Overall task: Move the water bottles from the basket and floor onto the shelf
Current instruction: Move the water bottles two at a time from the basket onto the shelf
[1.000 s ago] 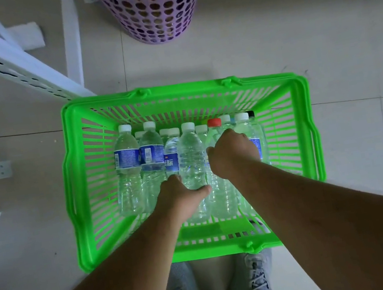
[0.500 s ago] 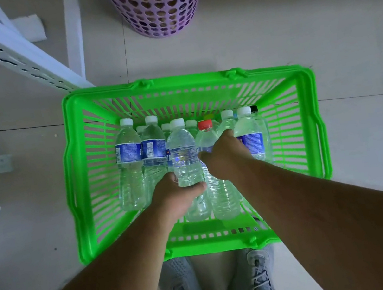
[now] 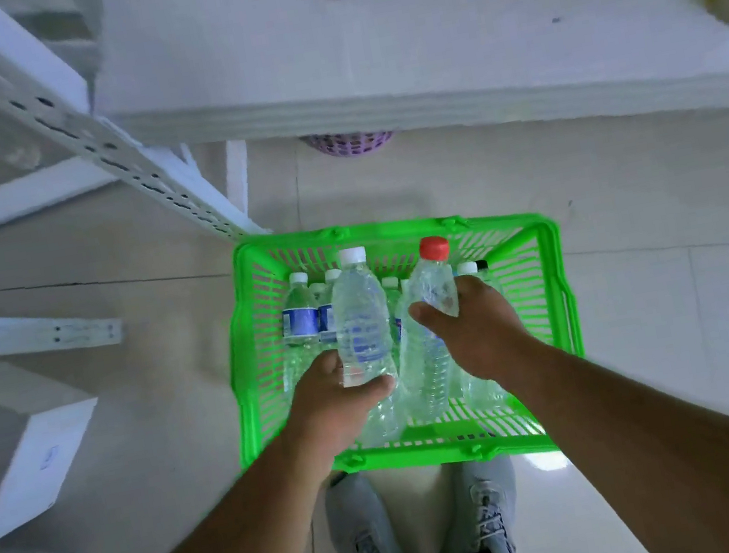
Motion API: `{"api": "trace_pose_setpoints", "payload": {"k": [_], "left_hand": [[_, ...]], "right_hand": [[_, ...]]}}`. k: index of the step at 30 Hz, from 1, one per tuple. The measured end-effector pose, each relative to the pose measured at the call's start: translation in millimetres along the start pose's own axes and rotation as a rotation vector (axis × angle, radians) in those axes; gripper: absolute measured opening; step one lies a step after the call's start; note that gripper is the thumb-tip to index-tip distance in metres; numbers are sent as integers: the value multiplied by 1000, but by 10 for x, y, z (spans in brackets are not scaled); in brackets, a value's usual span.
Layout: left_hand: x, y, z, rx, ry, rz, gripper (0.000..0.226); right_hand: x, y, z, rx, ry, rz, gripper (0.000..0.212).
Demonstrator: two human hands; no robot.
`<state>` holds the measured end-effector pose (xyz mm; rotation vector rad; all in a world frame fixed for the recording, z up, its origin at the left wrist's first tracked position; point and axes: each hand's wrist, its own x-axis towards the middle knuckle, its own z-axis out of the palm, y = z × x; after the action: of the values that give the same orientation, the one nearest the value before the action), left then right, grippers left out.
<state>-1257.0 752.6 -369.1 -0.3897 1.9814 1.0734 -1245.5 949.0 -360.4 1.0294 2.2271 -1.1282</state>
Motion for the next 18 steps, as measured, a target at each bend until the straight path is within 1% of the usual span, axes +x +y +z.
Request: {"api": "trace_pose_setpoints", "payload": {"k": [2, 4, 6, 8, 10, 15, 18], "left_hand": [[-359, 266, -222, -34, 12, 73, 33], [-780, 569, -434, -54, 9, 128, 34], [-1272, 886, -660, -64, 20, 186, 27], [-1794, 1210, -881, -56, 50, 234, 31], [-2306, 1503, -1077, -58, 48, 283, 26], [-3509, 2208, -1443, -111, 62, 426, 33], [-4155, 2577, -1546, -149, 84, 531, 38]], "right_hand": [[-335, -312, -326, 38, 25, -50, 36], [-735, -649, -706, 40, 46, -106, 34], [-1202, -1006, -1132, 57, 62, -169, 31], [-1702, -1338, -1563, 98, 58, -215, 30], [-2224, -1640, -1976, 107, 68, -252, 33], [-3388, -2259, -2857, 111, 119, -364, 43], [-3973, -2523, -3309, 138, 149, -482, 41]]}}
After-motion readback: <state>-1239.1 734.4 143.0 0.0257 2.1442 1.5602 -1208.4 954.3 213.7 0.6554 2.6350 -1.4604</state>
